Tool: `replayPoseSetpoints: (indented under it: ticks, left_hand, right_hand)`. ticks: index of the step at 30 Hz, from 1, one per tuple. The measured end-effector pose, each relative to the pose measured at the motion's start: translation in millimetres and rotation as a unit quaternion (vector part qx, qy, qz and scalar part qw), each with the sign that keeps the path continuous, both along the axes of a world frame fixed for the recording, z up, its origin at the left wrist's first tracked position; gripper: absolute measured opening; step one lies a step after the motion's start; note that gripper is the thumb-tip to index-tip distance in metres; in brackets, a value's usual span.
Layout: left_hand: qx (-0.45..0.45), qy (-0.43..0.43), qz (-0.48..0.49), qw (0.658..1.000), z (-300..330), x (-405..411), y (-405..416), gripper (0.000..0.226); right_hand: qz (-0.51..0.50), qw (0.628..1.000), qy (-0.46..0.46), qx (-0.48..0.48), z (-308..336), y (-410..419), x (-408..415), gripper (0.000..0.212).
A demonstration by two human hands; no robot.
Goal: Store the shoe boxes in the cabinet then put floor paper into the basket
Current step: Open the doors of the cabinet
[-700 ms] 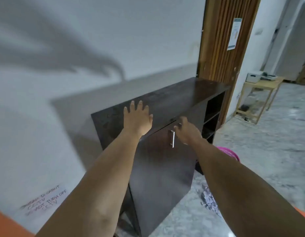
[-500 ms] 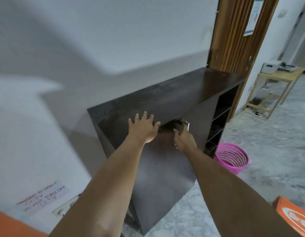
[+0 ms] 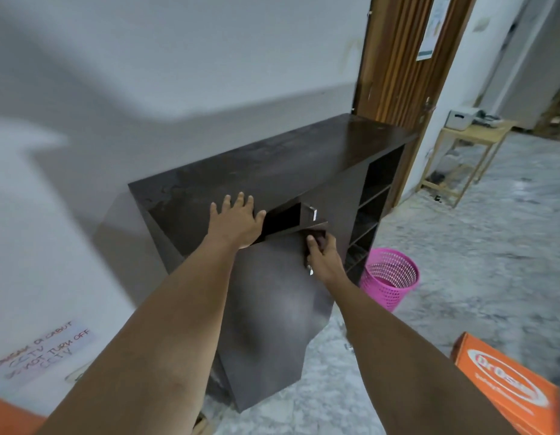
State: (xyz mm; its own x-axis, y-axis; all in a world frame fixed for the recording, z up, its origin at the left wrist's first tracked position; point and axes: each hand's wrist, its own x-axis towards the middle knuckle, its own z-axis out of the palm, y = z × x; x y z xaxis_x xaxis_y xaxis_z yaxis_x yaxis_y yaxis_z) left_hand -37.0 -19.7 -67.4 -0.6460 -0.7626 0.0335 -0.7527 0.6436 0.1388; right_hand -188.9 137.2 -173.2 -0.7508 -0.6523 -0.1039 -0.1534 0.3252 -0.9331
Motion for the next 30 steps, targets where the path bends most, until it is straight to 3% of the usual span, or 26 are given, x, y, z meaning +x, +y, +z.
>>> replayPoseSetpoints:
  ticks: [2, 6, 11, 17, 23, 26, 30]
  left_hand:
    - [-0.007, -0.002, -0.009, 1.000, -0.6, 10.8, 13.4, 0.071]
    - [-0.009, -0.019, -0.021, 1.000, 2.1, 33.2, 44.4, 0.080]
    - [-0.003, -0.041, -0.021, 0.999, 4.1, 57.1, 82.8, 0.082]
    - [0.021, -0.043, -0.022, 0.999, -0.6, 76.8, 123.3, 0.094]
    - [0.120, -0.044, -0.006, 0.992, -6.0, 91.5, 148.7, 0.100]
    - [0.143, -0.047, -0.003, 0.989, -8.4, 100.4, 157.8, 0.095]
    - [0.143, -0.110, -0.049, 0.982, -3.5, 121.2, 151.8, 0.094]
  right_hand:
    - [-0.016, 1.000, -0.004, -0.014, 9.0, 24.8, 11.8, 0.067]
    - [-0.057, 0.998, 0.017, -0.016, 12.9, 80.1, 22.8, 0.048]
    - [-0.065, 0.994, 0.084, -0.001, 6.5, 153.9, 50.2, 0.069]
    - [-0.017, 0.972, 0.235, 0.010, -4.4, 203.6, 107.5, 0.054]
    - [0.025, 0.957, 0.285, -0.054, -18.9, 225.9, 179.4, 0.039]
    - [0.011, 0.963, 0.246, -0.107, -29.0, 229.0, 203.9, 0.042]
    - [0.002, 0.981, 0.067, -0.180, -34.9, 214.9, 226.4, 0.052]
